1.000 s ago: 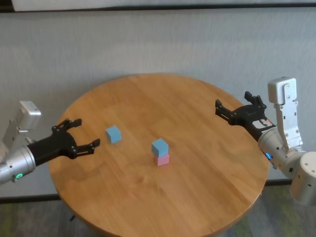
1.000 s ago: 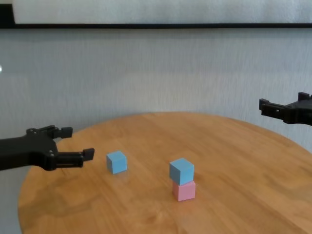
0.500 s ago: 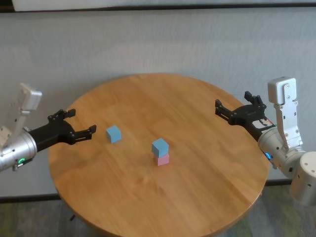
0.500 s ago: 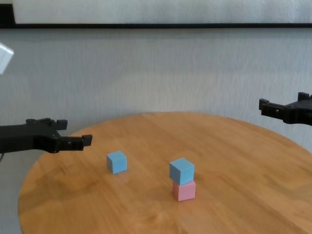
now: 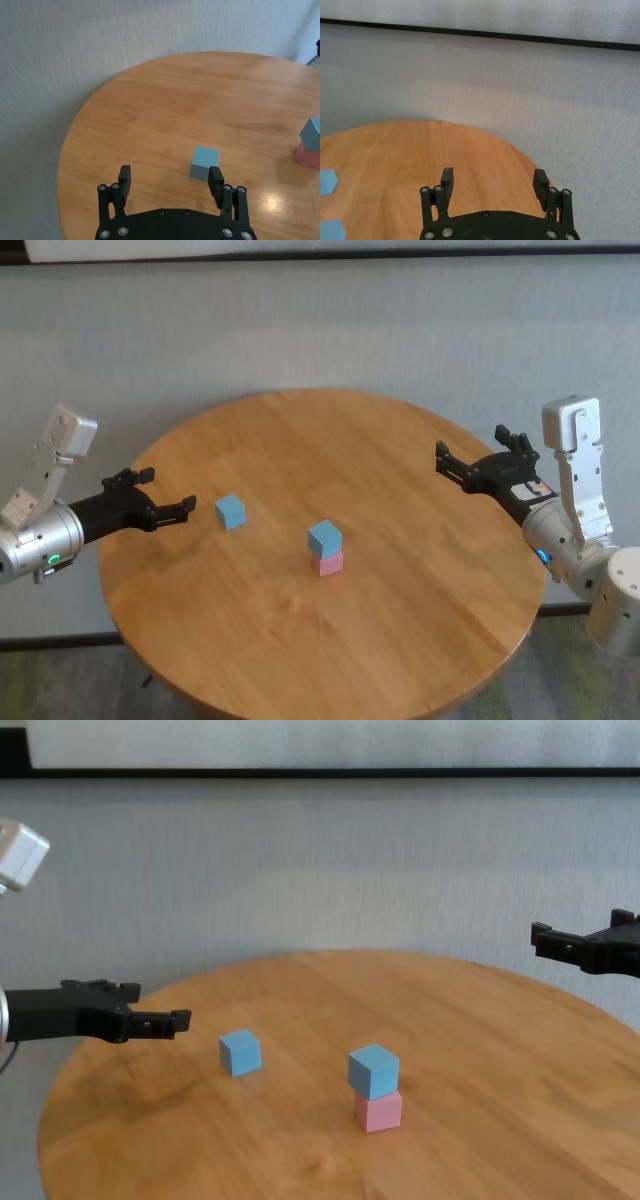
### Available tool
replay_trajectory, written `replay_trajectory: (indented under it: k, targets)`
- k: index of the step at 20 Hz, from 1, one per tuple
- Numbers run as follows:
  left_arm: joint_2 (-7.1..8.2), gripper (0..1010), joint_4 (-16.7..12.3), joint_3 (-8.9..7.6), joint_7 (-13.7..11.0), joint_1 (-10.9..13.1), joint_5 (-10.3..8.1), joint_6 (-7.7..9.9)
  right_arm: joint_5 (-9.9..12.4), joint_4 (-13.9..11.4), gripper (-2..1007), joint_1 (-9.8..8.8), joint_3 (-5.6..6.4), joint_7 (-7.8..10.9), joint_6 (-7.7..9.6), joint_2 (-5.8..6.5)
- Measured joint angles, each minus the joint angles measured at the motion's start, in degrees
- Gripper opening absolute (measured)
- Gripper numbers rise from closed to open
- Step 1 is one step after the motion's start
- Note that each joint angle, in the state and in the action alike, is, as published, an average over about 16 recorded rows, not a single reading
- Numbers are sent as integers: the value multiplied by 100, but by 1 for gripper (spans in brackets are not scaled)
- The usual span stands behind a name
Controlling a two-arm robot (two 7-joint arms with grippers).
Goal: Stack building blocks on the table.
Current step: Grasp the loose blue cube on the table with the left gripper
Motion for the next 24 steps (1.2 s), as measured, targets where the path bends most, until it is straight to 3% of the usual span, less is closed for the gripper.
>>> replay_trajectory:
  k: [6, 24]
  targets:
    - [-134, 1002, 387, 36, -163, -207, 64, -108, 0, 0, 1004, 0, 0, 0, 0, 0]
    - [-499, 1002, 1178, 303, -716, -689, 306, -427, 0, 0, 1004, 0, 0, 0, 0, 0]
